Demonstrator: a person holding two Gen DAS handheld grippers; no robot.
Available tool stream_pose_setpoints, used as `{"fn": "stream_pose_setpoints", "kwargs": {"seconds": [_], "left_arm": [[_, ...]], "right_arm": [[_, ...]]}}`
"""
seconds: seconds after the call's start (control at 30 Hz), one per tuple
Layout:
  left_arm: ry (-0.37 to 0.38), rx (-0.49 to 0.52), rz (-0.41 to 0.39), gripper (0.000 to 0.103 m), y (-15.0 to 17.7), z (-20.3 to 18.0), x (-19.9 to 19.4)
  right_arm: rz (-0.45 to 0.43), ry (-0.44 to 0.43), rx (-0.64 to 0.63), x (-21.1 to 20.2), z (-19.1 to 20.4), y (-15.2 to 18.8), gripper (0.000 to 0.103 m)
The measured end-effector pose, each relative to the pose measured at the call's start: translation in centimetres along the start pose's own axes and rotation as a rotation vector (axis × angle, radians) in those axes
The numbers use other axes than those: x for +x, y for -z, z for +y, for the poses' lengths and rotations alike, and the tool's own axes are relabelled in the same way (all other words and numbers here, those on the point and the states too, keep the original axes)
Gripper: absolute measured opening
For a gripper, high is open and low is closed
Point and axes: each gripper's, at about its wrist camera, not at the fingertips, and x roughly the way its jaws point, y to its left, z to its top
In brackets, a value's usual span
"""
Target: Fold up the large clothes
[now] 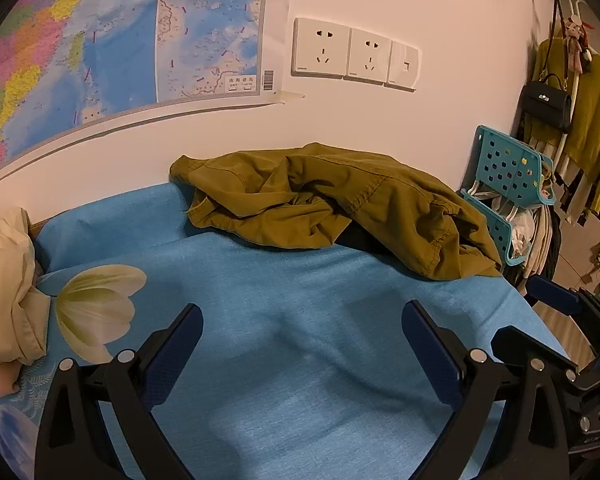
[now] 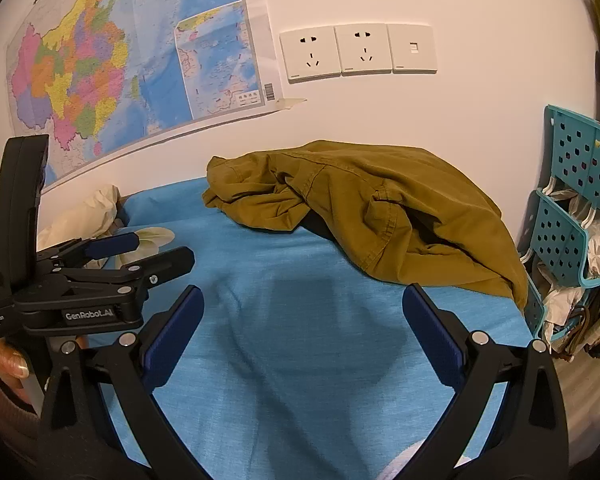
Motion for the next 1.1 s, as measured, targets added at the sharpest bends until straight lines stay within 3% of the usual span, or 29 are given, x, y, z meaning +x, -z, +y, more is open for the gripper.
{"fn": "stream_pose_setpoints", "kwargs": {"seconds": [1.1], "left_arm": [[-0.007, -0.009, -0.005, 0.096, 0.07, 0.27, -0.07]], "right_arm": [[0.005, -0.016, 0.007, 0.28, 0.27, 0.11, 0.098]]}}
